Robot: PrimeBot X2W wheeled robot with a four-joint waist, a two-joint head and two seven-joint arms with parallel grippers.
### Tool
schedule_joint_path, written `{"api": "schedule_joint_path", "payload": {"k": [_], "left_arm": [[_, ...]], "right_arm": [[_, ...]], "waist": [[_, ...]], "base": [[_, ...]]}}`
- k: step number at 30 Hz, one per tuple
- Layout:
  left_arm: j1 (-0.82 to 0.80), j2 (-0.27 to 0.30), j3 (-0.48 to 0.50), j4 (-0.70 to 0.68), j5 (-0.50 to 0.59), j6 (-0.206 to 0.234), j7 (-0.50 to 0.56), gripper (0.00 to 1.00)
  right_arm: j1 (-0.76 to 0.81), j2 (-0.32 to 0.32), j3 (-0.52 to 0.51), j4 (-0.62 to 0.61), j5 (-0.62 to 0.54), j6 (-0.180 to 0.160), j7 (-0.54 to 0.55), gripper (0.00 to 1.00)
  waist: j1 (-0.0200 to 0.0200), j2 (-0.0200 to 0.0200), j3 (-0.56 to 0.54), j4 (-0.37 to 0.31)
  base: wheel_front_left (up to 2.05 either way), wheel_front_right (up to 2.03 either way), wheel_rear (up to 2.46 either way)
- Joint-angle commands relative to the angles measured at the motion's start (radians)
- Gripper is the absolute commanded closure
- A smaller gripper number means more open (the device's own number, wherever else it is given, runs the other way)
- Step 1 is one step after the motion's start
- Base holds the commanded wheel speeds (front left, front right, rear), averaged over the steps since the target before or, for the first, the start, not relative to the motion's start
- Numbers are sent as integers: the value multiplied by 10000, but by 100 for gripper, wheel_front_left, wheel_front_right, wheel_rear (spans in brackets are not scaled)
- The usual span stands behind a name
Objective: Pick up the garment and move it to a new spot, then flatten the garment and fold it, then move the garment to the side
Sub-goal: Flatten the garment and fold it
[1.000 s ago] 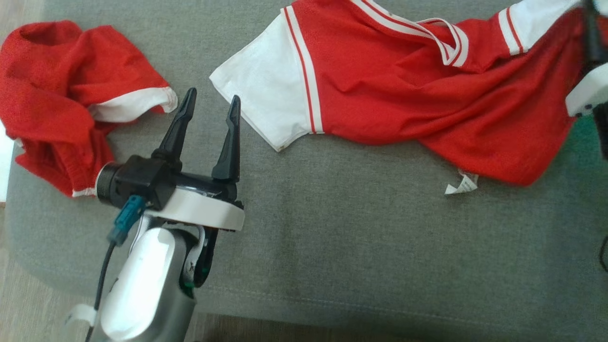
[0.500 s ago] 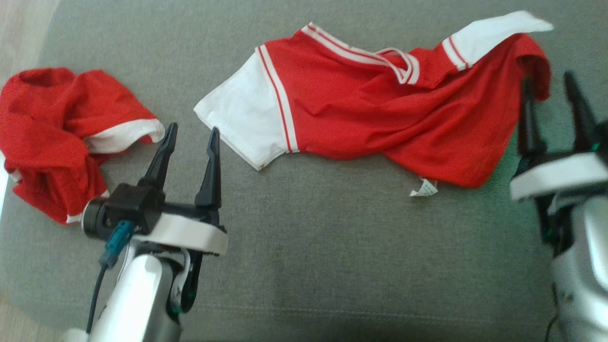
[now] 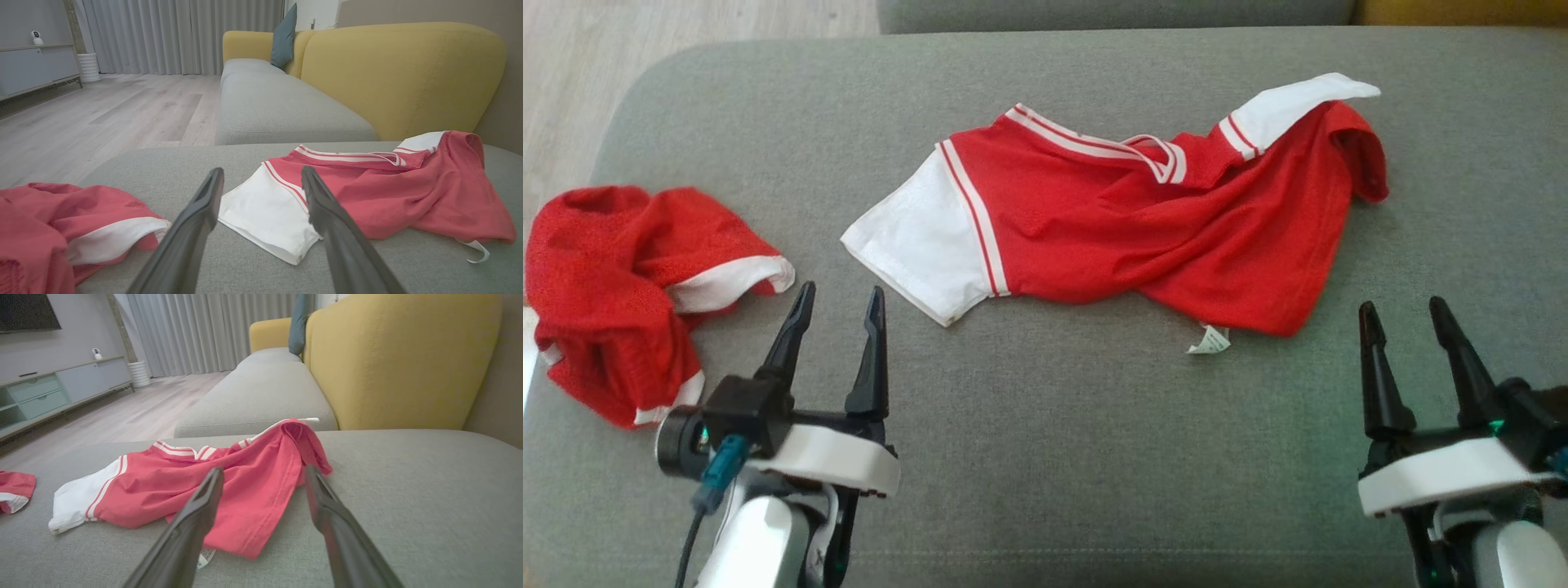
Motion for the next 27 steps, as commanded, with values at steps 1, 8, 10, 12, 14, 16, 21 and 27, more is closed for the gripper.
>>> {"api": "schedule_joint_path", "payload": {"k": [1,8,10,12,14,16,21,27], "left_arm": [[-233,208,449,-411,-59,90,0,0],[-125,284,459,-554,-99,186,72,0],[-138,291,441,-569,-107,192,76,0],[-163,289,409,-585,-108,195,78,0],[-212,285,367,-605,-105,188,87,0],[-304,274,316,-638,-89,178,93,0],[-730,186,161,-699,-51,97,70,0],[-1291,68,-28,-604,4,-67,-6,0]], "right_arm": [[-149,22,265,-497,-50,73,73,0],[5,95,251,-759,-88,73,380,0],[1,105,254,-769,-119,73,438,0],[-11,112,262,-736,-127,73,509,0],[-37,118,297,-639,-127,73,664,0],[-118,123,340,-432,-44,73,880,0],[-675,110,335,358,104,73,1273,0],[-1699,50,227,1549,206,73,1644,0]], "waist": [[1,-1,-40,-47],[1,-1,0,-100],[1,-1,32,-97],[1,-1,74,-82],[1,-1,157,-59],[1,-1,301,-27],[1,-1,897,149],[1,-1,1601,417]], "base": [[0,0,0],[0,0,0],[0,0,0],[0,0,0],[0,0,0],[0,0,0],[0,0,0],[0,0,0]]}}
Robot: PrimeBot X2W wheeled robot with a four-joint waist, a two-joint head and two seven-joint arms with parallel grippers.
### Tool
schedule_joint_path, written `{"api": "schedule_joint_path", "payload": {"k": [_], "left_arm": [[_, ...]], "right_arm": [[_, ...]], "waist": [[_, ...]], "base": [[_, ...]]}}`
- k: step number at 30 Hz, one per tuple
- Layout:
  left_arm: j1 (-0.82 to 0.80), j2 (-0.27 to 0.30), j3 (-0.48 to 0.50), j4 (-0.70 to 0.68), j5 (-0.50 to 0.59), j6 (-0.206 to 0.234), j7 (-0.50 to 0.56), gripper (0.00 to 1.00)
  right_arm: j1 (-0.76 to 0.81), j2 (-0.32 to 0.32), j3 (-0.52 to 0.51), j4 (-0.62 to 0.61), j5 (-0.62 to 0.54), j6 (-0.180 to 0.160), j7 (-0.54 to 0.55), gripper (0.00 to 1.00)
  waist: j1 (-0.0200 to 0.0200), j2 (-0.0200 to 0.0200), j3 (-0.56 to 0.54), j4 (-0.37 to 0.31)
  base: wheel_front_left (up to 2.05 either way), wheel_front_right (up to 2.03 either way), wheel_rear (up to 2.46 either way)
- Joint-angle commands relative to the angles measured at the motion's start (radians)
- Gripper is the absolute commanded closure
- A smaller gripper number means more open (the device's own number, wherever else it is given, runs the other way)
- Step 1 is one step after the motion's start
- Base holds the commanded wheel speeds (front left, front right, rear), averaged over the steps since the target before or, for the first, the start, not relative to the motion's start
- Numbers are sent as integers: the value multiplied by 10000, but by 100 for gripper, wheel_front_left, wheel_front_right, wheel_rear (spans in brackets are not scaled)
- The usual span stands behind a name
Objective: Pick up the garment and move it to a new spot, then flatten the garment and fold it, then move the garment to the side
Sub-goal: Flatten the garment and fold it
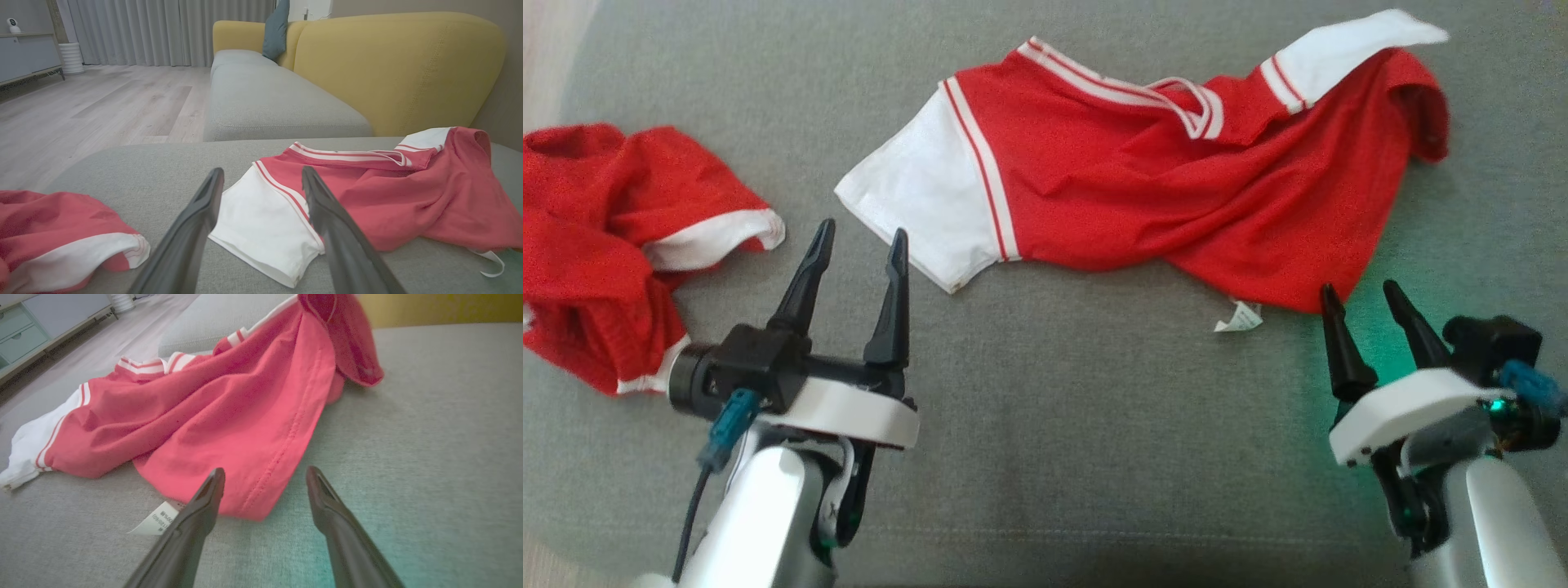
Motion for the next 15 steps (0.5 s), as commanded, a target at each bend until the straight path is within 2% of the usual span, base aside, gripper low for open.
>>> {"api": "schedule_joint_path", "payload": {"k": [1,7,8,9,10,15], "left_arm": [[-425,72,302,-254,48,-57,-92,0],[-752,-56,205,-78,85,-148,-164,0],[-774,-62,212,-47,80,-160,-173,0],[-791,-62,224,-16,75,-172,-180,0],[-803,-58,241,16,70,-182,-187,0],[-776,-56,298,123,77,-170,-205,0]], "right_arm": [[-369,-112,129,-29,80,73,36,0],[-988,-80,15,1001,410,73,436,0],[-1037,-77,80,1089,516,73,464,28],[-1065,-76,156,1118,595,73,431,75],[-1063,-76,197,1098,659,73,344,100],[-798,-114,196,652,866,73,-71,100]], "waist": [[-1,0,335,216],[-1,0,657,388],[-1,0,676,394],[-1,0,684,396],[-1,0,683,393],[-1,0,550,330]], "base": [[0,0,0],[0,0,0],[0,0,0],[0,0,0],[0,0,0],[0,0,0]]}}
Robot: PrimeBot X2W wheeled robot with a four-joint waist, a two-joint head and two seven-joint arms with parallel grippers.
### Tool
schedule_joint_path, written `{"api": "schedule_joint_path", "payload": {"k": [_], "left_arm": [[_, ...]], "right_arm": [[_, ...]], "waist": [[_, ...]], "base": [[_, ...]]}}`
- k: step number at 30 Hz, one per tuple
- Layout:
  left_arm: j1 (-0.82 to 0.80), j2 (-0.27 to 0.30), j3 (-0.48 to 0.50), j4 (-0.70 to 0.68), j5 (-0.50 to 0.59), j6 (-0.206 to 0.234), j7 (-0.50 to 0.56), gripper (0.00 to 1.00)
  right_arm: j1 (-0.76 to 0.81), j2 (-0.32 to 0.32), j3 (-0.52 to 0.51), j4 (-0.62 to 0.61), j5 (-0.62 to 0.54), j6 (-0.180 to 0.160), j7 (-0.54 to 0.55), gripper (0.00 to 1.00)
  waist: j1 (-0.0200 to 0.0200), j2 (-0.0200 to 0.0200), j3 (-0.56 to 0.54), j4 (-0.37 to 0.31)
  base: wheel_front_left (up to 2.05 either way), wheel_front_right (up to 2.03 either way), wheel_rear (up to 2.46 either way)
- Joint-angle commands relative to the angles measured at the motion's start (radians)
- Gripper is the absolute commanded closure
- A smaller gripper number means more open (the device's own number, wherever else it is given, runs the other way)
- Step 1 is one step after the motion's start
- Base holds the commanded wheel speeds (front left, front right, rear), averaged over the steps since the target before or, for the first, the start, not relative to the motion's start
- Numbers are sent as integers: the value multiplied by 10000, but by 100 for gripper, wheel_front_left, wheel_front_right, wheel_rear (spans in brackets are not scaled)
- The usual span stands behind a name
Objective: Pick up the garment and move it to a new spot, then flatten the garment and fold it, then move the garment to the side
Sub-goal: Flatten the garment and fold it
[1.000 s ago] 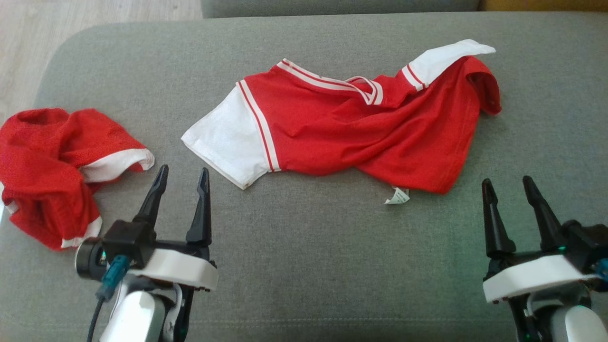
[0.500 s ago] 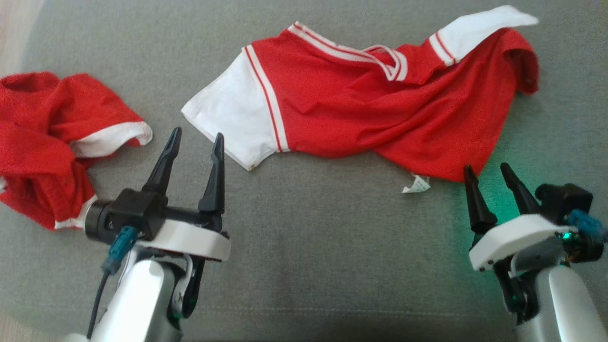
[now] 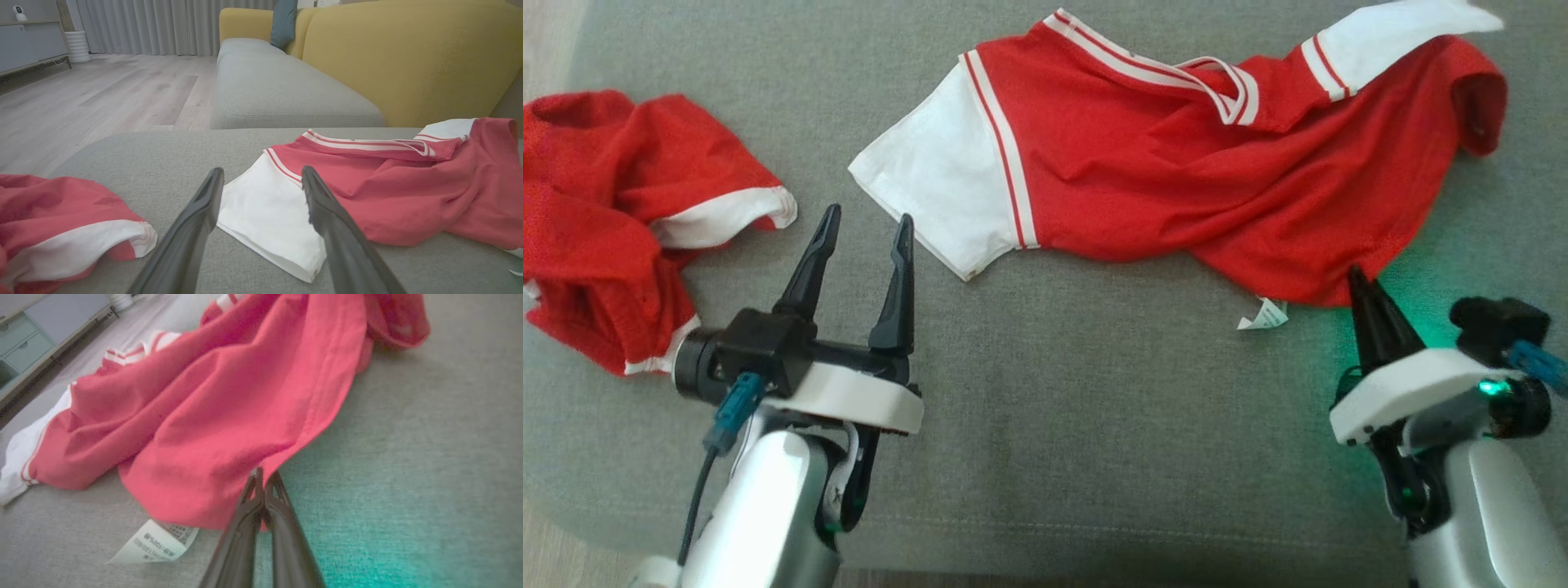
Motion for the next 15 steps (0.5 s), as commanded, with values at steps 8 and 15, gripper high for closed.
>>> {"api": "schedule_joint_path", "payload": {"k": [8,15], "left_arm": [[-66,218,534,-338,39,89,-127,0],[91,268,662,-459,20,166,-130,0]], "right_arm": [[1288,-504,-243,-2670,60,73,107,100],[2145,-833,-1253,-4496,-12,73,1210,100]], "waist": [[-2,0,-418,-377],[-2,0,-603,-581]], "base": [[0,0,0],[0,0,0]]}}
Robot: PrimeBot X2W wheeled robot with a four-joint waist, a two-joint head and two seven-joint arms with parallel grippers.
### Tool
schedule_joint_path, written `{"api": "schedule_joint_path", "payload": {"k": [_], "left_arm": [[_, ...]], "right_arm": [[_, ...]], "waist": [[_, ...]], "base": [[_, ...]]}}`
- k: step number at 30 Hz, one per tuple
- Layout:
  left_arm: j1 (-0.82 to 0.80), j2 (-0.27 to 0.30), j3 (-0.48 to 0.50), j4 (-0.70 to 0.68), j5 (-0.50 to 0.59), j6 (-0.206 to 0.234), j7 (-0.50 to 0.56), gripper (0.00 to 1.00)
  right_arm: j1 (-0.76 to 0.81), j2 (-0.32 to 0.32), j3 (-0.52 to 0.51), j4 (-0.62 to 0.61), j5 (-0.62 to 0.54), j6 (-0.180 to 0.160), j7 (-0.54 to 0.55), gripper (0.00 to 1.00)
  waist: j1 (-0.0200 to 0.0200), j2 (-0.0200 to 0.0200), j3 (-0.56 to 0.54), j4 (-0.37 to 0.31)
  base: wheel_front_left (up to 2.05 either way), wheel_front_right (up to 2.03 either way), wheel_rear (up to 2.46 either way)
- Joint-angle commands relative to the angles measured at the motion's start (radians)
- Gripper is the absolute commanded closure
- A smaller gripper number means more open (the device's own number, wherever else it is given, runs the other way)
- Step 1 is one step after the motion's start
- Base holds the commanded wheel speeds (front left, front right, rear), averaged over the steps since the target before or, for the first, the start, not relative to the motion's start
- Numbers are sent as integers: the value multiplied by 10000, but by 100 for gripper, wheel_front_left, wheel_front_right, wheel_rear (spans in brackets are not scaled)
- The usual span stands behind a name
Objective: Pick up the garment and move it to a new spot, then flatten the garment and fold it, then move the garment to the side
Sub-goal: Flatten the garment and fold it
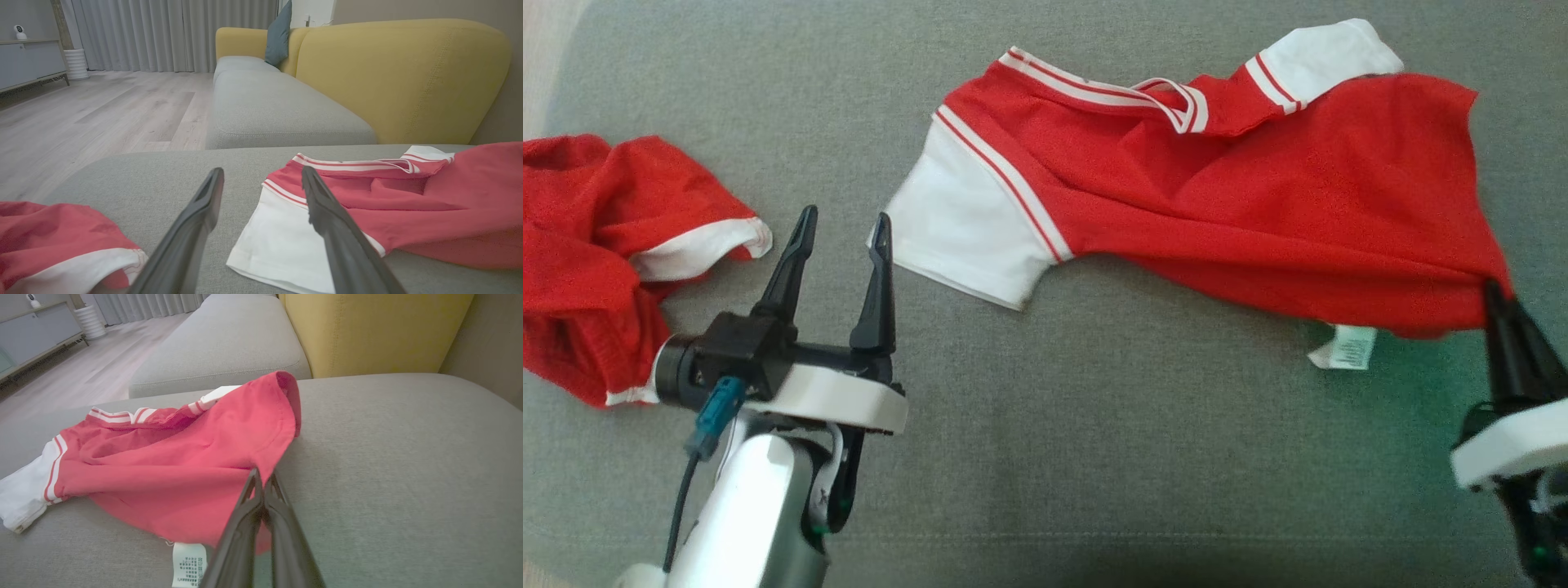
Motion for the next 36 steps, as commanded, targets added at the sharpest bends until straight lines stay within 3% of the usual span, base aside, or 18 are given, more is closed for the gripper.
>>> {"api": "schedule_joint_path", "payload": {"k": [1,9,20,21,22,30,36], "left_arm": [[-36,189,364,-385,17,76,-120,0],[-45,107,327,-506,24,76,-121,0],[-657,-14,173,-486,87,-110,-121,0],[-692,-21,177,-482,91,-123,-121,0],[-712,-27,178,-459,91,-138,-121,0],[-574,-64,234,-327,106,-145,-122,0],[-148,16,333,-197,73,-97,-122,0]], "right_arm": [[-44,-293,45,-480,-26,71,104,100],[-456,-1051,-682,-334,228,71,889,100],[-3156,-2134,93,2793,306,71,324,100],[-3314,-2182,186,3076,288,71,220,45],[-3448,-2200,282,3357,337,71,74,0],[-3154,-1937,335,4172,300,71,-1141,0],[-1563,-1178,-155,2754,-107,71,-1928,0]], "waist": [[0,0,-11,-15],[0,0,172,71],[0,0,1119,507],[0,0,1172,523],[0,0,1197,532],[0,0,892,406],[0,0,177,178]], "base": [[0,0,0],[0,0,0],[0,0,0],[0,0,0],[0,0,0],[0,0,0],[0,0,0]]}}
